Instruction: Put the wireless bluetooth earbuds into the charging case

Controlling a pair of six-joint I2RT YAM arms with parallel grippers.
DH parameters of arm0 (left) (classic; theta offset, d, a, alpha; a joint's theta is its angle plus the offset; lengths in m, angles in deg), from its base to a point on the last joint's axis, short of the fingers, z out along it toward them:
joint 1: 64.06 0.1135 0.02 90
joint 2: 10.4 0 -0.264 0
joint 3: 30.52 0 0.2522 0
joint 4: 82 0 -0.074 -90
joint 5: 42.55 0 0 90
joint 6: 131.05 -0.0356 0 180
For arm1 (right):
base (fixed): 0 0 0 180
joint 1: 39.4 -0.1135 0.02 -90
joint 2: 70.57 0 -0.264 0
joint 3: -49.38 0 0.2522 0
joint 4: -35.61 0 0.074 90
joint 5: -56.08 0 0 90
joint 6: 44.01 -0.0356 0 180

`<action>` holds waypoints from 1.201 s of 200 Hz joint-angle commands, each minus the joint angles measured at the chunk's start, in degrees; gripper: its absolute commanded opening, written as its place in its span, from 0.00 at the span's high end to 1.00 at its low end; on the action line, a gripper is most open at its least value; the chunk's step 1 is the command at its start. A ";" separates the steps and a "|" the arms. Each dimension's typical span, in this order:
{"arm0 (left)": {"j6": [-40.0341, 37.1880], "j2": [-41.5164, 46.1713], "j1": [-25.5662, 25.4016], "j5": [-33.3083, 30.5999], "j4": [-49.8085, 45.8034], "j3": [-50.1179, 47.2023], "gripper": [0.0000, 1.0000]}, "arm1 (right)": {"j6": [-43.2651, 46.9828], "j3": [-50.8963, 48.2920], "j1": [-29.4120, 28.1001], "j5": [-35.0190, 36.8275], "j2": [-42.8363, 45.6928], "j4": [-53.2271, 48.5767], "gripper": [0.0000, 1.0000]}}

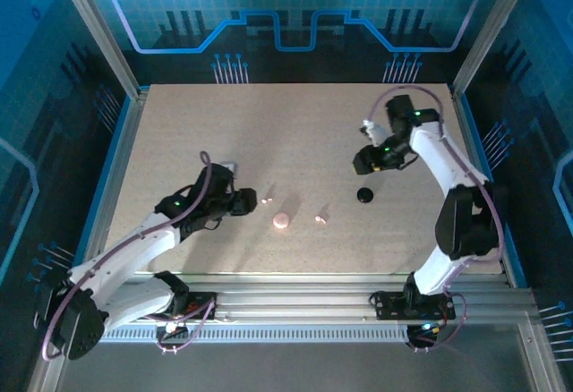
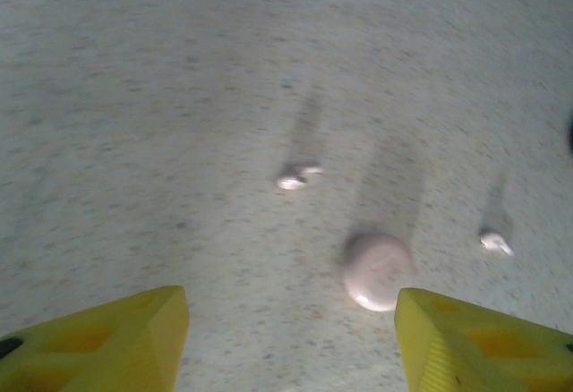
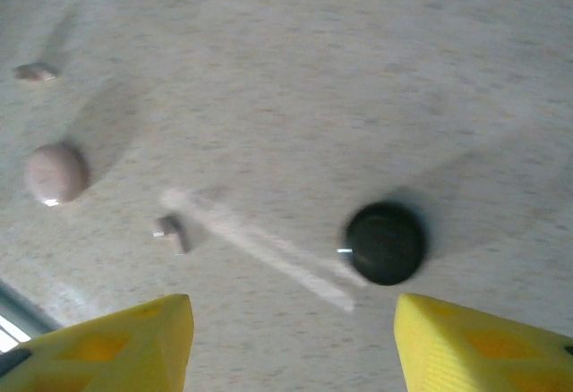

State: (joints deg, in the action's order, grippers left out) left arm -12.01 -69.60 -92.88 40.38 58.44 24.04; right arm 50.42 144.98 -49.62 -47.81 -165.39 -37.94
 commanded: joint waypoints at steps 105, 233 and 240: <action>6.32 8.90 21.75 16.09 -11.73 -5.24 0.35 | -25.76 16.59 -37.96 12.04 -20.05 -5.02 0.33; 5.86 9.63 23.46 16.50 -11.00 -5.64 0.35 | -27.98 26.75 -41.75 14.37 -36.08 -8.31 0.32; 5.78 9.63 23.46 16.51 -10.94 -5.64 0.36 | -28.13 26.74 -41.80 14.50 -36.35 -8.41 0.32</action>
State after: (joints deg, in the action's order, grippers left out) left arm -6.44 -60.64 -70.17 55.36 48.30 19.38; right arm 23.69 169.77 -90.73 -33.88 -199.95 -44.22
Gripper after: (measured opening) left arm 0.648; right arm 0.680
